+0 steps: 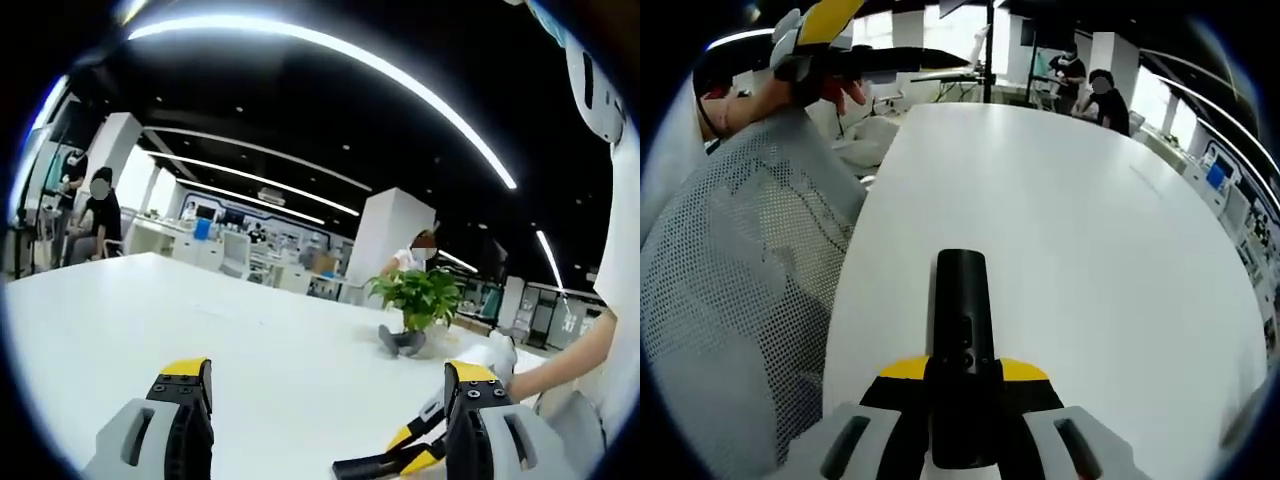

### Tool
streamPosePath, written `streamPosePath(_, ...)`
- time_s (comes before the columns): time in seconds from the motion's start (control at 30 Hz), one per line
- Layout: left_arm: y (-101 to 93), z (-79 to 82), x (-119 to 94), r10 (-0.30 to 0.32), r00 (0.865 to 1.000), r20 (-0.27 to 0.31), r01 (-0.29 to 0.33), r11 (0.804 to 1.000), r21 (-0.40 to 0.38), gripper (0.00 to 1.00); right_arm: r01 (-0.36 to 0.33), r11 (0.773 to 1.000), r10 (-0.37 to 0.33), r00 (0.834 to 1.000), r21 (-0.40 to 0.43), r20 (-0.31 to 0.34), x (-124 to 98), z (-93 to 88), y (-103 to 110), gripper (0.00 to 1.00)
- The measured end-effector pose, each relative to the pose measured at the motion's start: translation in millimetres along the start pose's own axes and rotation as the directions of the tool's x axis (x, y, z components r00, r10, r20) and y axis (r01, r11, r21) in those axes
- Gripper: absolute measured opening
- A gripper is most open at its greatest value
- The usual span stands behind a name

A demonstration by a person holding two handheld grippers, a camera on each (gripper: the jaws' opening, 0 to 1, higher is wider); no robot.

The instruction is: Press the specified remote control buttons in sequence, fully releasing each button before pressing the next.

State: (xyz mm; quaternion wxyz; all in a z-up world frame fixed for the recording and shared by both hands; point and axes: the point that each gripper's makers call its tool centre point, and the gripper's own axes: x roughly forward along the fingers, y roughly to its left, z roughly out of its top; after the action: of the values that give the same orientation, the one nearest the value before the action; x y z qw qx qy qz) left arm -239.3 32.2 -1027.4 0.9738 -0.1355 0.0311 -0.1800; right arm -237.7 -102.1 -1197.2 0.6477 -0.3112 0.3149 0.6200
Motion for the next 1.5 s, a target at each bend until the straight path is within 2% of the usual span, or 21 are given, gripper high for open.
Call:
streamPosePath(0.23, 1.9, -0.7, -0.8, 0.006, 1.0, -0.002, -0.006, 1.0, -0.021, 1.0, 0.011, 1.0, -0.011, 1.0, 0.015, 0.014, -1.2, -0.2, -17.9, 0.21)
streamPosePath(0.4, 1.0, -3.3, -0.3, 0.004, 1.0, -0.018, -0.004, 1.0, -0.016, 1.0, 0.027, 1.0, -0.026, 1.0, 0.016, -0.009, -1.1, -3.1, -35.7, 0.21)
streamPosePath(0.57, 1.5, -1.7, -0.8, 0.006, 1.0, -0.009, -0.006, 1.0, -0.018, 1.0, 0.032, 0.999, -0.032, 0.999, 0.032, -0.028, -2.9, -5.9, -54.3, 0.21)
streamPosePath(1.5, 0.7, -5.3, 0.5, 0.0, 1.0, -0.029, -0.001, 1.0, -0.024, 1.0, 0.005, 1.0, -0.004, 0.996, 0.014, -0.094, -6.8, -11.0, -99.5, 0.21)
